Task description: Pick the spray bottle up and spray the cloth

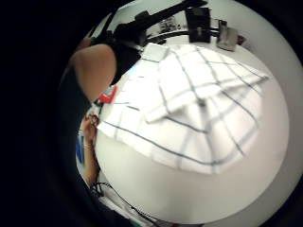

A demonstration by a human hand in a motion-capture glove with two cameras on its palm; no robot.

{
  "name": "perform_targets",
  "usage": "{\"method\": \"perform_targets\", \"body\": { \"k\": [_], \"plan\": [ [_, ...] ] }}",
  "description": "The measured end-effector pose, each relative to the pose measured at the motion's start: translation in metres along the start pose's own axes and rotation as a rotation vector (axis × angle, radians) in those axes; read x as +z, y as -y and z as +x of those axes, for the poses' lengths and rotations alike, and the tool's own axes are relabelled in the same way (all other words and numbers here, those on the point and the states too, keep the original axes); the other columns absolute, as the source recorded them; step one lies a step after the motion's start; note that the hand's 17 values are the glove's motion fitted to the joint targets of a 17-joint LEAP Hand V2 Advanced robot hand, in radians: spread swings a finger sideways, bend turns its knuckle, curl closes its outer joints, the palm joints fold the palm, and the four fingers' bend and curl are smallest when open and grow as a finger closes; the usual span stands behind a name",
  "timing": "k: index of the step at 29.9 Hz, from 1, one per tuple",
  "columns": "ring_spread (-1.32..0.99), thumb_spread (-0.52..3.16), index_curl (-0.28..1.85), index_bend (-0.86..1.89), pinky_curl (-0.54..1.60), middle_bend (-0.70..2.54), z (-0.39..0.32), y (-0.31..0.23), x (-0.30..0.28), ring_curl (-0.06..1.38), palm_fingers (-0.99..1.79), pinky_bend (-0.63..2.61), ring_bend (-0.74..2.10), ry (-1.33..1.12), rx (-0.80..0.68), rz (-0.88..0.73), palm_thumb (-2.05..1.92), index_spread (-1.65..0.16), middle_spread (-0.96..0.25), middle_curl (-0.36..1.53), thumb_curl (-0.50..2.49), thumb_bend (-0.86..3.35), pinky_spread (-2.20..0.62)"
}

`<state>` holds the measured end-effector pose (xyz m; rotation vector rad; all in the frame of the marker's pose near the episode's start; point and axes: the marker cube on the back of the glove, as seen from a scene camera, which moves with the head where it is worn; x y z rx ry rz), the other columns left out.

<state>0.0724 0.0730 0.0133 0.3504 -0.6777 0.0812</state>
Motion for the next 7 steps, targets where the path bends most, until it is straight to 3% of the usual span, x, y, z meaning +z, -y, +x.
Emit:
{"method": "perform_targets", "body": {
  "k": [7],
  "plan": [
    [-0.05,1.09,0.33,0.15,0.25,0.41,0.015,-0.019,-0.021,0.38,0.78,0.15,0.34,-0.067,0.030,0.007,0.70,-0.29,-0.08,0.43,0.44,-0.02,0.25]
  ]
}}
